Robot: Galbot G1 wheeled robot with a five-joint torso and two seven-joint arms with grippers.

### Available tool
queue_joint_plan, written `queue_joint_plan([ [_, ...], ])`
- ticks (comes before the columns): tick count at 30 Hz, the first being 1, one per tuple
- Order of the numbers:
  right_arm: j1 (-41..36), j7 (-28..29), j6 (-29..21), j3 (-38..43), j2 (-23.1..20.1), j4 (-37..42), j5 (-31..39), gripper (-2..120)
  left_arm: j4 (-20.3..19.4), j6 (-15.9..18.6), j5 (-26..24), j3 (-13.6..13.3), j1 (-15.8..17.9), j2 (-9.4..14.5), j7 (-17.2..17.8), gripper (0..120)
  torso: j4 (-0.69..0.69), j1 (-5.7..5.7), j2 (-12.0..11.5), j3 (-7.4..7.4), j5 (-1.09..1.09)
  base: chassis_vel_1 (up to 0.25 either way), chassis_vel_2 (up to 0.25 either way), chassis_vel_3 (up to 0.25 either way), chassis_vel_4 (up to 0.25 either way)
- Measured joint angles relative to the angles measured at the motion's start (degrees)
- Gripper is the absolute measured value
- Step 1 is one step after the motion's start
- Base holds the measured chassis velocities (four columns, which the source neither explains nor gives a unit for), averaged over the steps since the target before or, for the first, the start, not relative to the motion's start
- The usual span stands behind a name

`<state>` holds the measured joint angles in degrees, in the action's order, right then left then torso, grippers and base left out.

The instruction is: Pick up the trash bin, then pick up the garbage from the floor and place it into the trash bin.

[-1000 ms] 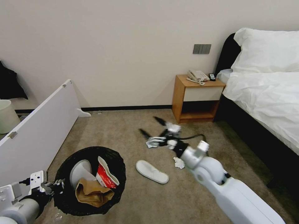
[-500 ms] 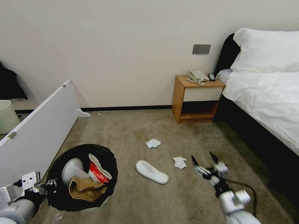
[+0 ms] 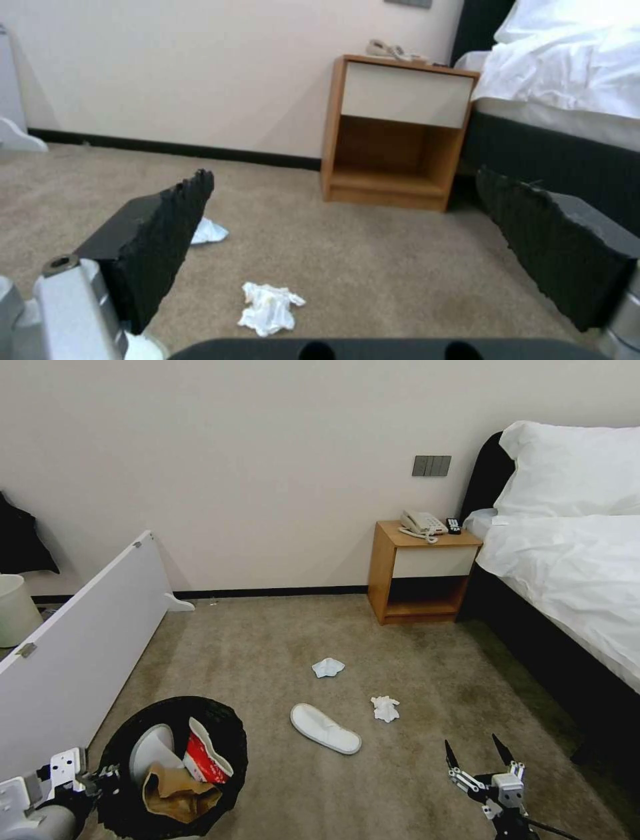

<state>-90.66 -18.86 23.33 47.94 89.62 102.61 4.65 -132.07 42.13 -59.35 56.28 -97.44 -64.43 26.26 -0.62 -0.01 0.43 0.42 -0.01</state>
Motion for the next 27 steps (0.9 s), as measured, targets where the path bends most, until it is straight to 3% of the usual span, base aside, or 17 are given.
queue_joint_plan([
  [27, 0.8, -1.4, 0.0, -0.9, -0.3, -0.6, 0.3, 100, -1.7, 0.0, -0.9, 0.1, -0.2, 0.0, -0.1, 3, 0.0, 0.0, 0.0, 0.01, 0.01, -0.014, 0.01, 0.011, -0.012],
])
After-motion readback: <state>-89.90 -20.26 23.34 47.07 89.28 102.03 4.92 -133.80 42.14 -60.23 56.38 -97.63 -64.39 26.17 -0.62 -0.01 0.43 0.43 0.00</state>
